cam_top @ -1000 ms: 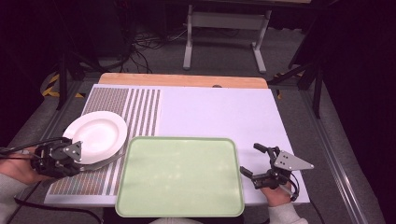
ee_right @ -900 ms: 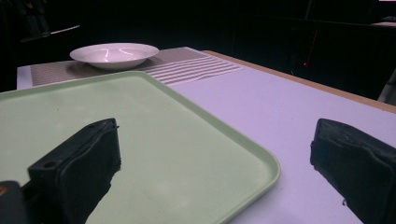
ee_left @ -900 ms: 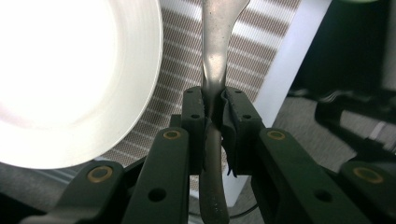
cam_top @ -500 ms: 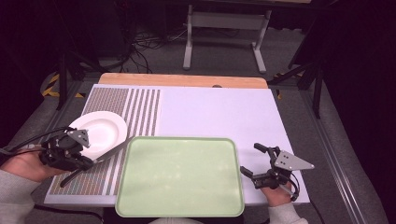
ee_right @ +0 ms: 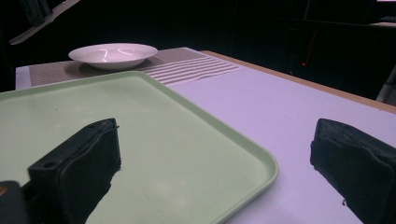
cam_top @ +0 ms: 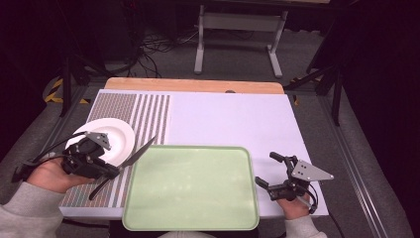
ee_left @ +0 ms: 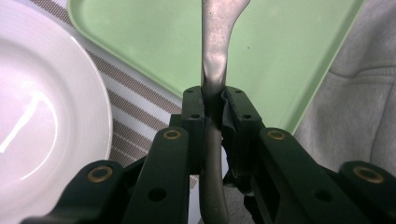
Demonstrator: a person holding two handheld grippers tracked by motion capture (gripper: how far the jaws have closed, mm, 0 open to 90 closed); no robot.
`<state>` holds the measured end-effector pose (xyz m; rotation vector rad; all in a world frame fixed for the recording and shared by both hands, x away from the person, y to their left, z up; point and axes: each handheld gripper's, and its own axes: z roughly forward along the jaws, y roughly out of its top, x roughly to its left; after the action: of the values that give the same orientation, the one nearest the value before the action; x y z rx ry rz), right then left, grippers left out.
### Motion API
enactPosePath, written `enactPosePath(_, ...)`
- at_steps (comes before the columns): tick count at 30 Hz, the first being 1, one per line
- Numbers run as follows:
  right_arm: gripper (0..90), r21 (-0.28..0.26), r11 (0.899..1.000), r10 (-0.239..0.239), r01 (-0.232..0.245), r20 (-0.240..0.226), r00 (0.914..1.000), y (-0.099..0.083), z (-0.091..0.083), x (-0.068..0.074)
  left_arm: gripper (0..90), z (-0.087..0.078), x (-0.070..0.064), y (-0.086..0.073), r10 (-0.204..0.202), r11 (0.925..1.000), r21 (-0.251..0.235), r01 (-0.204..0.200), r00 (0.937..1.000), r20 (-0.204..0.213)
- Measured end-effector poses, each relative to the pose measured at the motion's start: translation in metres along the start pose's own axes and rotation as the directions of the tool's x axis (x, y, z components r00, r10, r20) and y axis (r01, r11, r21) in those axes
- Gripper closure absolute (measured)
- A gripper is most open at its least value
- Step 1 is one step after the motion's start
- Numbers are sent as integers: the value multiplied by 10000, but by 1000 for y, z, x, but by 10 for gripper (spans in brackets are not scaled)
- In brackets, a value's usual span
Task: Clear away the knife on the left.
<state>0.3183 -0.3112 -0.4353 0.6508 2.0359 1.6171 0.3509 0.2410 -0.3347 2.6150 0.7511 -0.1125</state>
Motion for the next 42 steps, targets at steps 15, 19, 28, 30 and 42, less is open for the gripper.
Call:
enactPosePath(15, 23, 15, 10000, 16, -16, -31, 10000, -1, 0, 0, 801, 35, -11, 15, 127, 9972, -741, -68, 9968, 792)
enactPosePath(19, 23, 19, 10000, 8, -8, -29, 10000, -1, 0, 0, 801, 40, -14, 18, 187, 9967, -805, -113, 9956, 914)
enactPosePath(28, 24, 35, 10000, -22, 22, -29, 10000, -1, 0, 0, 801, 53, -20, 25, 365, 9945, -1018, -237, 9913, 1262)
enactPosePath(30, 23, 42, 10000, -24, 24, -48, 10000, -1, 0, 0, 801, 54, -21, 25, 317, 9950, -983, -191, 9913, 1279)
enactPosePath(42, 24, 118, 9999, -73, 74, -75, 9999, -1, 0, 1, 801, 75, -26, 35, 344, 9972, -703, -237, 9873, 1550)
